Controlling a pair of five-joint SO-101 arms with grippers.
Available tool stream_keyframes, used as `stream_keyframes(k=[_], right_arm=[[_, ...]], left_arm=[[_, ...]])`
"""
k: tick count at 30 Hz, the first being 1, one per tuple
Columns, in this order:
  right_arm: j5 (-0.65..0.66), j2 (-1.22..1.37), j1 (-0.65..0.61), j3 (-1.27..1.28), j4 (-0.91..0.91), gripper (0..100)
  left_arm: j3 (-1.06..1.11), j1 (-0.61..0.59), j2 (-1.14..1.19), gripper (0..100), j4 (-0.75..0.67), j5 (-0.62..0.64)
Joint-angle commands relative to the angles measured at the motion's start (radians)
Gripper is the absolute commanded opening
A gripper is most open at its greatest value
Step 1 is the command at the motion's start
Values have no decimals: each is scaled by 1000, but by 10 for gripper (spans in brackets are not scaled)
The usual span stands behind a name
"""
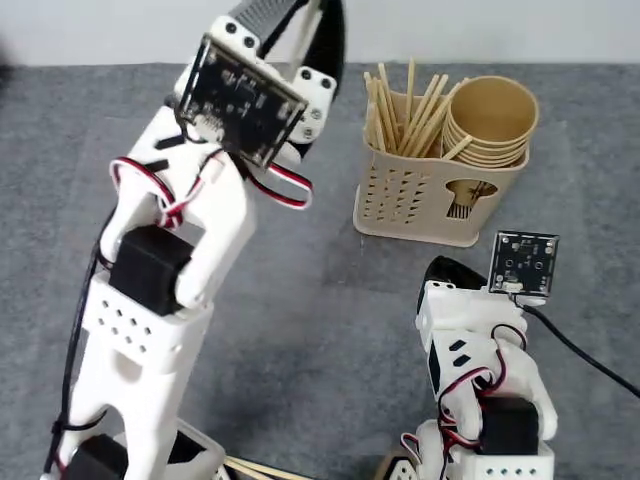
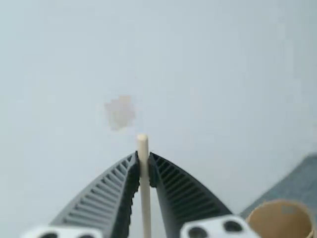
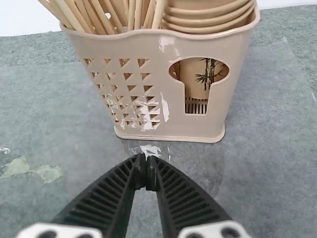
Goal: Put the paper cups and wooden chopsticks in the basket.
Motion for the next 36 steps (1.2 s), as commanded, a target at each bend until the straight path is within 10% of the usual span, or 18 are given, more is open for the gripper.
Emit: stream_keyframes(k=[1,7,23,36], right_arm=[[2,-8,12,26,-50,10],[2,-12,12,71,-108,9],[2,-12,12,71,-108,10],[2,-12,8,71,-105,9]], left_arm=[[-44,26,-32,15,-64,109],[-44,31,15,14,-138,334],[-15,25,278,14,-184,353],[-41,-54,236,160,98,353]])
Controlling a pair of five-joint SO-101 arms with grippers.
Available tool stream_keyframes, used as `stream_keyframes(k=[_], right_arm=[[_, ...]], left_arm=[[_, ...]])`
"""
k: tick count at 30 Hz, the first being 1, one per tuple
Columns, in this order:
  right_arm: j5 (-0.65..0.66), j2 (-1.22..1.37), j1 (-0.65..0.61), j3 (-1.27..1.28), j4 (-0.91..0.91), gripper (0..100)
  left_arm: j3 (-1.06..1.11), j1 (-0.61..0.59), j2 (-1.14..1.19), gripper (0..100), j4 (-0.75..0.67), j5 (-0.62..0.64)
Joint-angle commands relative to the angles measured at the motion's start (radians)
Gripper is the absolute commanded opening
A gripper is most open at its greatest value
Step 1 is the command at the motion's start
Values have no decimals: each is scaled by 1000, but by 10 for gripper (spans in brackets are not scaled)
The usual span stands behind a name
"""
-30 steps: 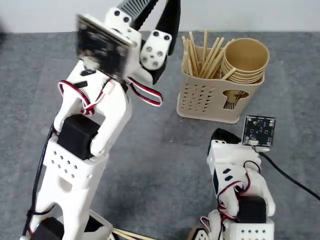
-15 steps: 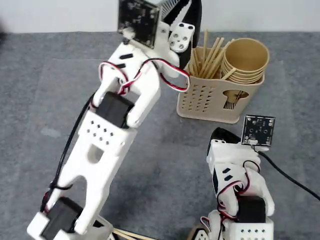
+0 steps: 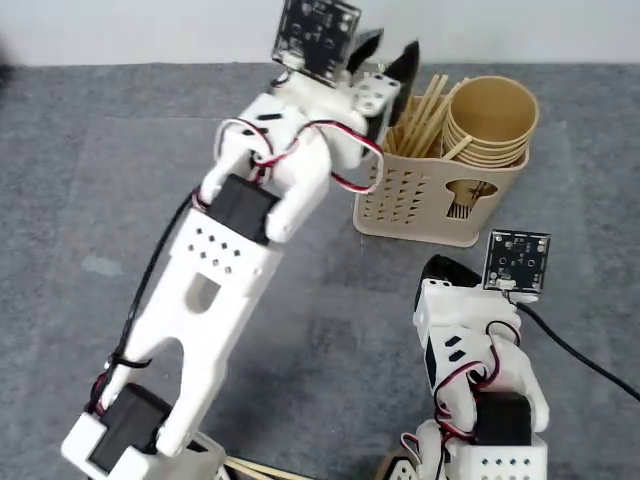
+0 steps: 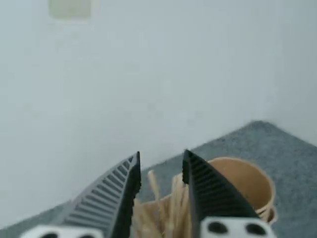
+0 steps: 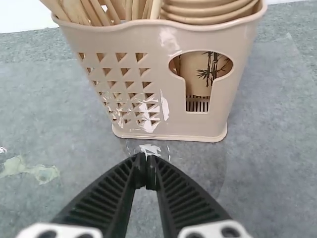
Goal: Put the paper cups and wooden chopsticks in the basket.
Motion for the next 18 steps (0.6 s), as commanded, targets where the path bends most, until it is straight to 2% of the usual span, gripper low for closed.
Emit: stream_keyframes(k=[1,4,18], right_arm=[[2,-15,7,-9,-21,9],[2,-15,7,-9,-21,9],[2,-8,5,-9,-22,9]], left_arm=[[-61,-43,-80,160,84,2],[-62,-55,-150,160,192,-35],[-58,-57,-282,159,924,-497]])
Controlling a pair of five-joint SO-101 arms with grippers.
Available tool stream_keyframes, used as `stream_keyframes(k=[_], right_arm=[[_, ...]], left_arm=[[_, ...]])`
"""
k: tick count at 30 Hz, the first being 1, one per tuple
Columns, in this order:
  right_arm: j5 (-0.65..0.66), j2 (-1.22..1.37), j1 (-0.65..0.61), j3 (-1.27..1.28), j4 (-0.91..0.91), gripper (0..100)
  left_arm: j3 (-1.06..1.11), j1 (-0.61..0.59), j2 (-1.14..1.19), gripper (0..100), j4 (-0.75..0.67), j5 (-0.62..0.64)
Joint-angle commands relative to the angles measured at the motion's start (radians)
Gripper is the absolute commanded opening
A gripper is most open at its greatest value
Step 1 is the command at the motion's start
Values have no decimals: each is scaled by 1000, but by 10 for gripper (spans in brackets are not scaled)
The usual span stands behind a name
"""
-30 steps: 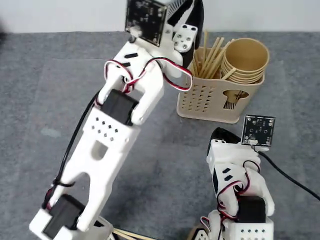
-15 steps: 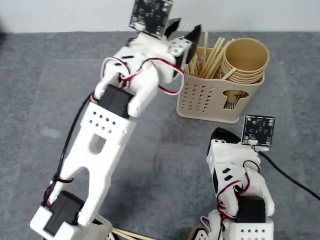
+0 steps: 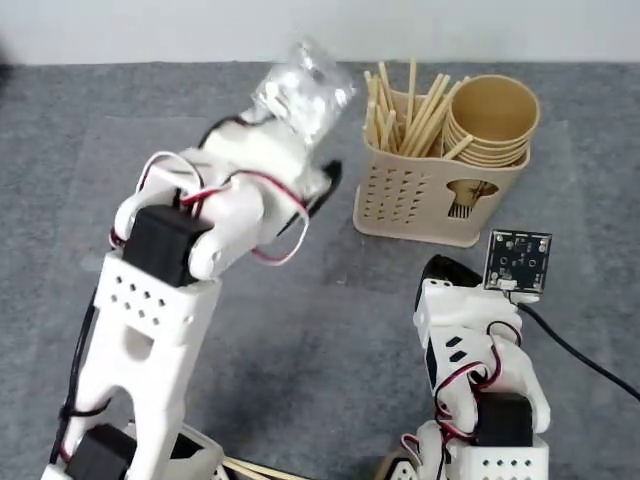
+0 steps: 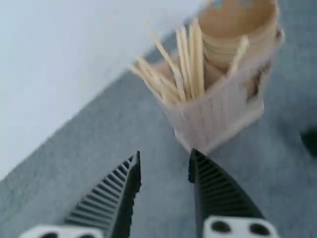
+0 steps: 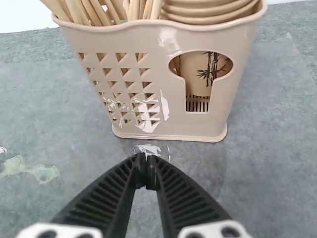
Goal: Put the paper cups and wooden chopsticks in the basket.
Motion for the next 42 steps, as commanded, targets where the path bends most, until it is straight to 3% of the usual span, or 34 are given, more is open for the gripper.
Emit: stream_keyframes(k=[1,5,14,27,34,38,42], right_arm=[[2,-7,5,-9,-22,9],[2,-7,5,-9,-22,9],[2,-7,10,-9,-24,9],[20,-7,12,-9,-24,9],[25,-7,12,-9,-24,9],[26,-7,12,-9,-24,9],[25,-7,12,-9,-24,9]], left_arm=[[-51,-6,-43,159,180,-110],[-27,-5,-43,159,288,-198],[325,0,-49,158,288,-417],[549,2,-58,161,287,-420],[763,114,-338,179,282,-417],[932,180,-514,223,229,-331],[995,212,-546,224,219,-319]])
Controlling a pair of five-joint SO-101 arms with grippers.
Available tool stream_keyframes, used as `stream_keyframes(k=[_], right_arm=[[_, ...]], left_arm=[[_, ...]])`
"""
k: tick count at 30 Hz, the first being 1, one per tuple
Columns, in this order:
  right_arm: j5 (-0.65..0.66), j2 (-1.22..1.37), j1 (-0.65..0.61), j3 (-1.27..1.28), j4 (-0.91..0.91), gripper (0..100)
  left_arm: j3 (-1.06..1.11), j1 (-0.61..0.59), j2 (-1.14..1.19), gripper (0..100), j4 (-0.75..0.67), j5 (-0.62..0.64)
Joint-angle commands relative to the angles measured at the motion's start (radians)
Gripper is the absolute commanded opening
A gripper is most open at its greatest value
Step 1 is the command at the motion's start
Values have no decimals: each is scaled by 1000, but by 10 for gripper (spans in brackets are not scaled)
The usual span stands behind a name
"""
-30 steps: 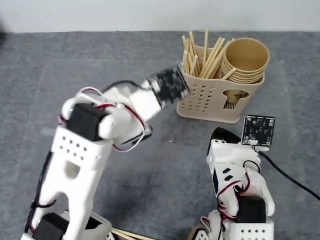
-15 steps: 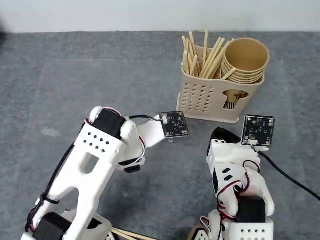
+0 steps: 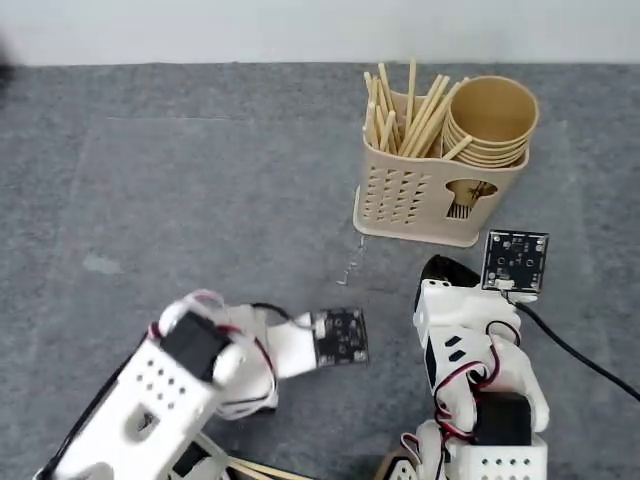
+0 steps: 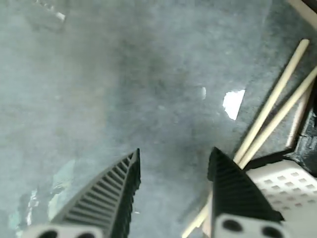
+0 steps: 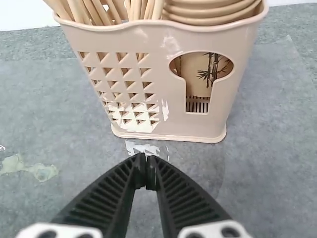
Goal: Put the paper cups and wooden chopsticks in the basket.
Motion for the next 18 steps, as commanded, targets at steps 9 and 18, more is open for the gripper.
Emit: stream_keyframes(k=[9,18], right_arm=[[11,-7,12,-9,-24,9],[14,-7,12,-9,-24,9]], left_arm=[[39,29,209,220,-21,14],[108,48,382,220,-204,-64]])
